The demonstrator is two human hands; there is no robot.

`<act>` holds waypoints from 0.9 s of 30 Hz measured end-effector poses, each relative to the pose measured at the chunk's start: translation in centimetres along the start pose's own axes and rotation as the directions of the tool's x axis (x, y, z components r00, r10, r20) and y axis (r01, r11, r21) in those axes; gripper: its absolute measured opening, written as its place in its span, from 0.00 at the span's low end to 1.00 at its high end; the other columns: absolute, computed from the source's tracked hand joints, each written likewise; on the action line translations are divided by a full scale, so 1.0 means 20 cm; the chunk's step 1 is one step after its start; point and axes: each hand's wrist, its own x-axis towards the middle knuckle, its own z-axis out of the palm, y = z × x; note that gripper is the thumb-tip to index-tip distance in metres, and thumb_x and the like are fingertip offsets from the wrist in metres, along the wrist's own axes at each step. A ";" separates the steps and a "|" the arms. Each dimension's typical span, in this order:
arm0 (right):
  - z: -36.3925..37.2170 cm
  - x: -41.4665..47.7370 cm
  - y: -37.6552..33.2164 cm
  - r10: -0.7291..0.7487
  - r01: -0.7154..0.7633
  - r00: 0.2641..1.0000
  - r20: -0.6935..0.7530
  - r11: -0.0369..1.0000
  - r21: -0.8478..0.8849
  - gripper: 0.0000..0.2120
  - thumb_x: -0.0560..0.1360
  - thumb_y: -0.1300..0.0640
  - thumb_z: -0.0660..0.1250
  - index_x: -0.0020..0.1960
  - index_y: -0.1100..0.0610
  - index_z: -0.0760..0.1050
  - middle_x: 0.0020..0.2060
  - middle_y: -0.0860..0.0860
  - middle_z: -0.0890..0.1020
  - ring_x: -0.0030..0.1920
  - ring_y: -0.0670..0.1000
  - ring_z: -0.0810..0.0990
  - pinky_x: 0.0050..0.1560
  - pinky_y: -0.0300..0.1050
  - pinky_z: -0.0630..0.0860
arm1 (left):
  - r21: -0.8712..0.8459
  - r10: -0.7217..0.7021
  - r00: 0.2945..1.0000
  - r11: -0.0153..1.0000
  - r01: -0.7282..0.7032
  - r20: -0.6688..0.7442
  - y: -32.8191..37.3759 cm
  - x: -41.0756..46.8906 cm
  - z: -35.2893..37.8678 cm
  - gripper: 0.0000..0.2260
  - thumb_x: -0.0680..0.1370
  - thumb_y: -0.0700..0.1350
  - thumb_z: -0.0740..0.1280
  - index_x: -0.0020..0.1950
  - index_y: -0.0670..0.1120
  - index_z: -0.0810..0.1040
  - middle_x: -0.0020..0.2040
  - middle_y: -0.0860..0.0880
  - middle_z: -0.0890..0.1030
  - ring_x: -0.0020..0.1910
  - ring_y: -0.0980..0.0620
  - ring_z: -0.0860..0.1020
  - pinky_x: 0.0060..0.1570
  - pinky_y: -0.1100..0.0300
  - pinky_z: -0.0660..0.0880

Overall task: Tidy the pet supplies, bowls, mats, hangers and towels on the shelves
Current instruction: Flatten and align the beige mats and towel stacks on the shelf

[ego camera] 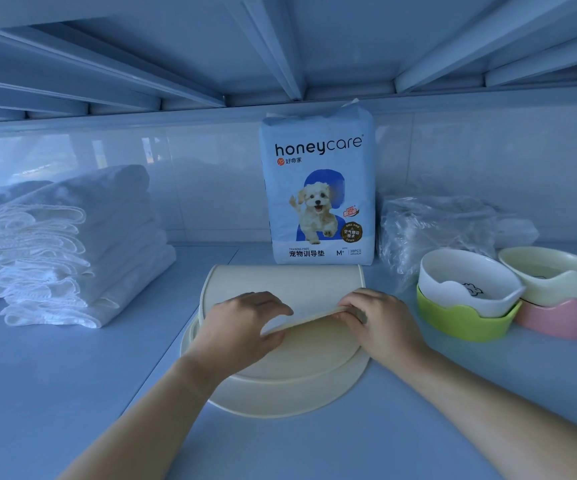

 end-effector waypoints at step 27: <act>-0.08 0.00 -0.02 -0.063 -0.029 0.843 0.534 0.986 0.162 0.23 0.58 0.36 0.75 0.47 0.47 0.83 0.46 0.35 0.79 0.47 0.35 0.77 0.51 0.31 0.71 | -0.351 -0.042 0.868 0.904 0.244 0.495 -0.10 0.00 -0.08 0.05 0.67 0.52 0.74 0.40 0.62 0.82 0.39 0.67 0.81 0.41 0.67 0.78 0.42 0.72 0.74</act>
